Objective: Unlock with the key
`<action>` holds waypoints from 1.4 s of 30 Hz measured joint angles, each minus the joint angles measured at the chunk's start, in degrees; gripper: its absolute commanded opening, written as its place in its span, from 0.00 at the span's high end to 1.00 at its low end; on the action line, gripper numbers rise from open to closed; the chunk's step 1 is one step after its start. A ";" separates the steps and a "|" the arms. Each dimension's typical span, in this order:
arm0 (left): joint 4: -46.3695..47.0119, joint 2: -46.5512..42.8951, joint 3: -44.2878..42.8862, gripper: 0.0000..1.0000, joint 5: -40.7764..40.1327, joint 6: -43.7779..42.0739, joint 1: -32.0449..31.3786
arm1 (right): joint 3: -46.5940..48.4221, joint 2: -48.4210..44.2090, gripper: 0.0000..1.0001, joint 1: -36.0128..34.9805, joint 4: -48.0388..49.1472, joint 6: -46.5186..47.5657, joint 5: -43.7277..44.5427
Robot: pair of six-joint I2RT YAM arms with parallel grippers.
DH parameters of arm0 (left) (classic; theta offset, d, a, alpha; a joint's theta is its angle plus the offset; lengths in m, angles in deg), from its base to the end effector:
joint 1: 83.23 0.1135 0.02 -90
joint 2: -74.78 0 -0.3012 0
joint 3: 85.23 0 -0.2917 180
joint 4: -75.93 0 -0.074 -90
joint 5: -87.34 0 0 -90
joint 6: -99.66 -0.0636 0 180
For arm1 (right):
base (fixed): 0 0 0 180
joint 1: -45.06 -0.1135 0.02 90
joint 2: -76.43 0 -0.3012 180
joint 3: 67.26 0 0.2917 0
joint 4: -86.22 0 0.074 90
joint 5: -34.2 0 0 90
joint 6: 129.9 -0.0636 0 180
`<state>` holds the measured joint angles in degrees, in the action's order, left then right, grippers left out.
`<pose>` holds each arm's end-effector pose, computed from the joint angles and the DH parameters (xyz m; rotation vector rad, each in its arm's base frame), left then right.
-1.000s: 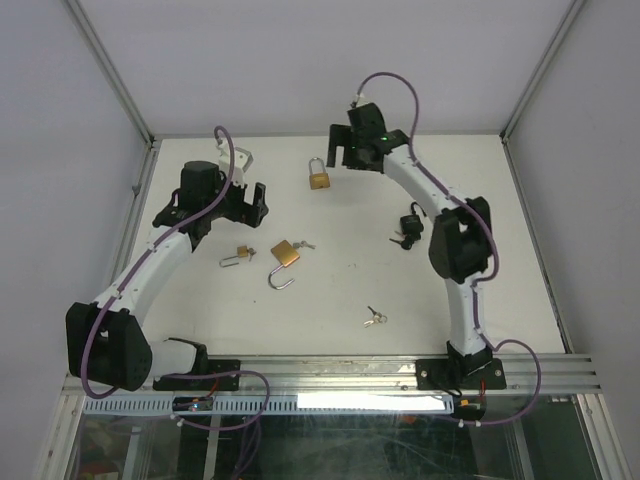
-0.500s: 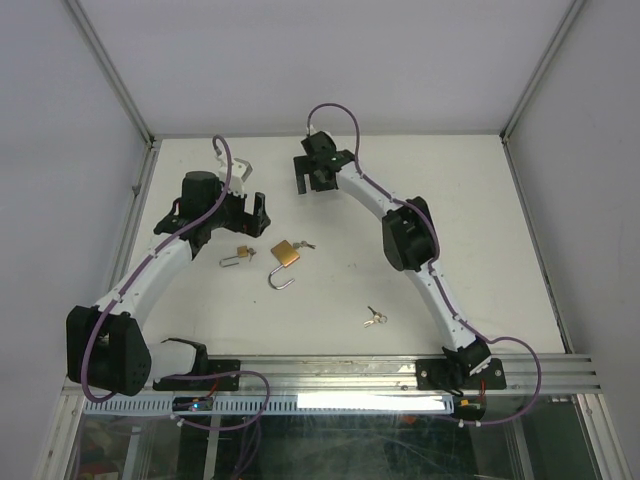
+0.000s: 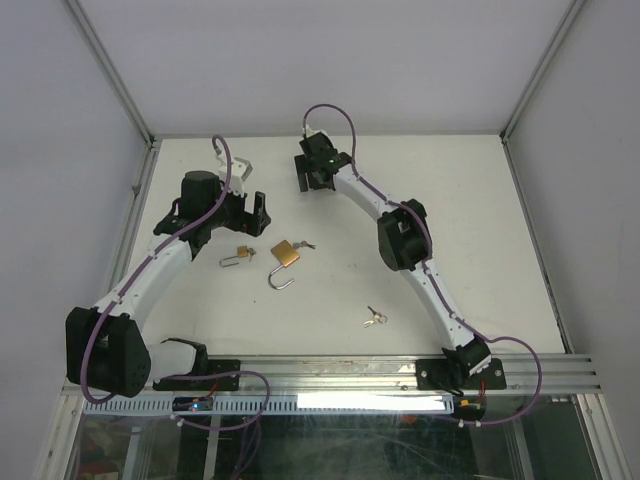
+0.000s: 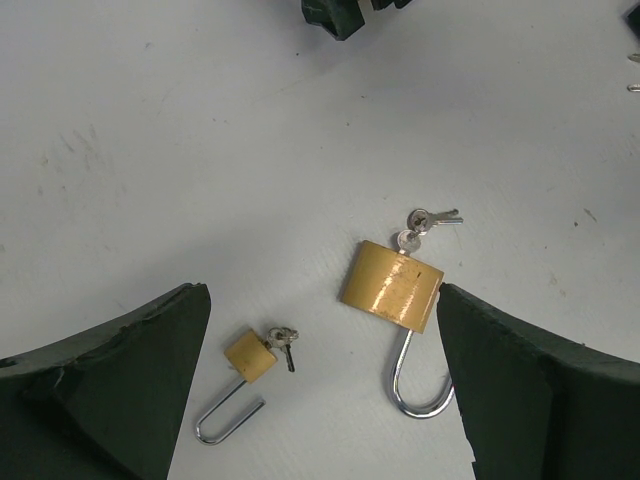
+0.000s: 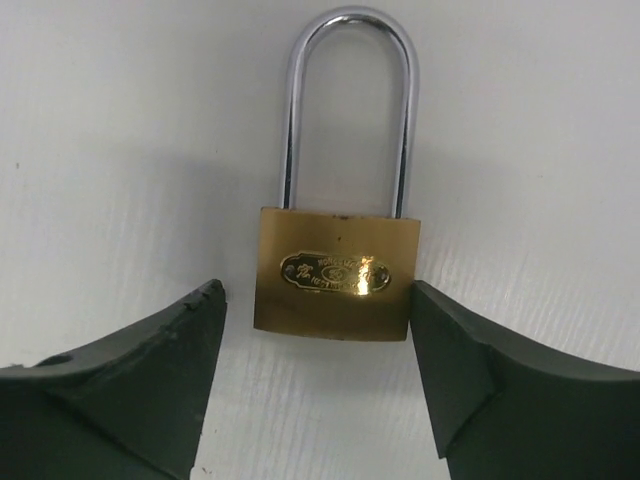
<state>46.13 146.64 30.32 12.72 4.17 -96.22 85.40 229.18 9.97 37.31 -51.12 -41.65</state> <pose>0.3112 -0.0891 0.2803 0.5017 2.1605 -0.3700 0.5559 0.3716 0.1486 -0.3859 2.3619 0.0787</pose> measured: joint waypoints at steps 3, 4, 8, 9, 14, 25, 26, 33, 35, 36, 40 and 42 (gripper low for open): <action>0.00 -0.28 0.00 0.01 0.00 0.00 0.26 | 0.59 0.44 0.37 0.39 0.31 0.46 -0.02; 0.00 -0.39 0.00 0.01 0.00 0.00 0.37 | 0.94 0.70 0.41 0.44 0.52 0.66 -0.02; 0.04 -0.52 0.00 0.01 -0.02 -0.04 0.61 | 1.33 1.09 0.66 0.70 1.22 1.49 0.11; 0.04 -0.52 0.00 0.01 0.02 -0.07 0.72 | 1.36 1.09 0.66 0.68 1.36 1.81 0.04; 0.02 -0.52 0.00 0.01 0.20 -0.09 0.72 | -0.22 0.50 0.72 0.68 2.69 2.56 0.07; 0.13 -0.52 0.02 0.01 5.55 -1.66 0.74 | -27.67 -16.52 0.79 0.74 4.63 4.07 -2.71; 0.17 -0.52 0.02 0.02 6.34 -1.97 0.74 | -31.19 -18.82 0.80 0.76 4.39 4.11 -3.58; 0.92 -0.52 1.79 0.09 14.32 -7.80 0.72 | -56.70 -36.52 0.83 0.04 0.44 4.90 -10.93; 0.92 -0.52 3.32 0.12 17.33 -10.80 0.72 | -63.25 -41.42 0.83 -0.55 -0.66 5.60 -13.97; 0.79 -0.52 4.28 0.12 19.06 -12.72 0.63 | -66.58 -44.04 0.84 -0.98 -1.40 5.92 -15.87; -0.46 -0.52 7.54 0.15 22.91 -20.09 -1.68 | -75.25 -50.80 0.84 -2.62 -4.42 6.95 -22.80; -1.14 -0.52 8.70 0.15 23.85 -23.76 -4.52 | -77.79 -52.70 0.84 -3.32 -5.03 7.08 -26.18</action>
<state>44.99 146.11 39.02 36.56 -19.59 -100.74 7.61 176.48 6.65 32.28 -44.04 -67.83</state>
